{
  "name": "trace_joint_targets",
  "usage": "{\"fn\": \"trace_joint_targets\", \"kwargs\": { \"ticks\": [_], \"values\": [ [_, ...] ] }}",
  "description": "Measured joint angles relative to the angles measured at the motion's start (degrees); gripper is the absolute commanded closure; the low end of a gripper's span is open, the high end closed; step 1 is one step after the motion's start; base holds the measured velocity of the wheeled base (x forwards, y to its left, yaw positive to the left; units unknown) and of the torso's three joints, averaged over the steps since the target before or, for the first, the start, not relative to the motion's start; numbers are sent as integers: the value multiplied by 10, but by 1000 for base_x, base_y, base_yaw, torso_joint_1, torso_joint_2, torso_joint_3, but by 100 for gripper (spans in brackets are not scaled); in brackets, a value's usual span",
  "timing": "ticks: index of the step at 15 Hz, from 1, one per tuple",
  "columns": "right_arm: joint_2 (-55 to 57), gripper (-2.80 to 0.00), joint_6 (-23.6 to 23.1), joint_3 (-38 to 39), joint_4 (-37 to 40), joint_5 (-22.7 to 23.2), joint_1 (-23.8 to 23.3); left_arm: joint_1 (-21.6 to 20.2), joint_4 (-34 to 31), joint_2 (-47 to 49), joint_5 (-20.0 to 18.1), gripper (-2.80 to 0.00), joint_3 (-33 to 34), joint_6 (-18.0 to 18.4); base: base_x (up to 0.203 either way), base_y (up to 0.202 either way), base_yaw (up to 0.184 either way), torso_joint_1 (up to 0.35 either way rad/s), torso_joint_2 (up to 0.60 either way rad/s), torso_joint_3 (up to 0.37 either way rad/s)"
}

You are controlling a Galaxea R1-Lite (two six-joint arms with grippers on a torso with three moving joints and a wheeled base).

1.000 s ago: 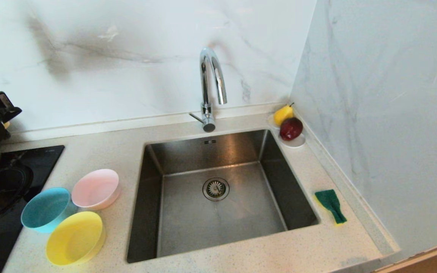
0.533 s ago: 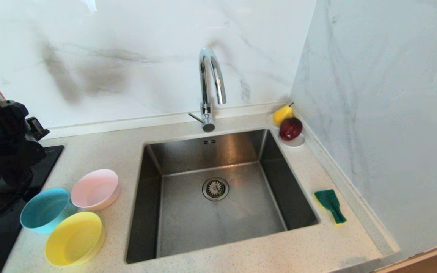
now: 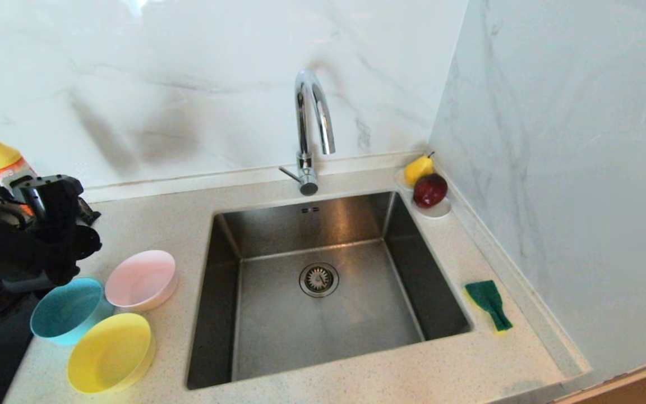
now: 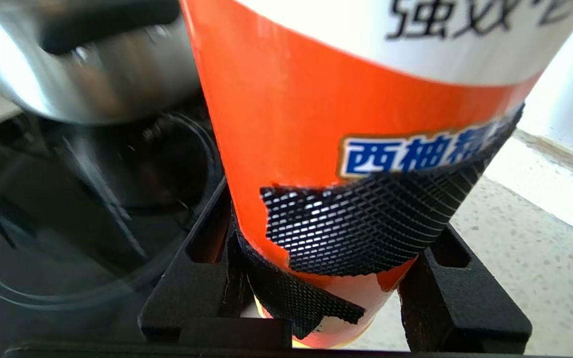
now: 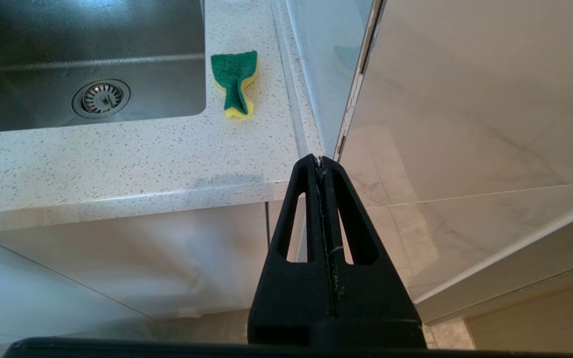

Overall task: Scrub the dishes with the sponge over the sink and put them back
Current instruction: Place the dish soap on the table

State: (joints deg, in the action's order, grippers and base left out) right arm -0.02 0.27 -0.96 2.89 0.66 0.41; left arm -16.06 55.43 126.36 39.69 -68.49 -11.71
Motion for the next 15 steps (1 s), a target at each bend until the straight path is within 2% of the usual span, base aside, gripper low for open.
{"fn": "trace_joint_targets", "kwargs": {
  "ticks": [15],
  "values": [
    [0,0,0,0,0,0,0,11,-1,114,12,0,-130,5,0,0,0,0,0,0]
  ]
}}
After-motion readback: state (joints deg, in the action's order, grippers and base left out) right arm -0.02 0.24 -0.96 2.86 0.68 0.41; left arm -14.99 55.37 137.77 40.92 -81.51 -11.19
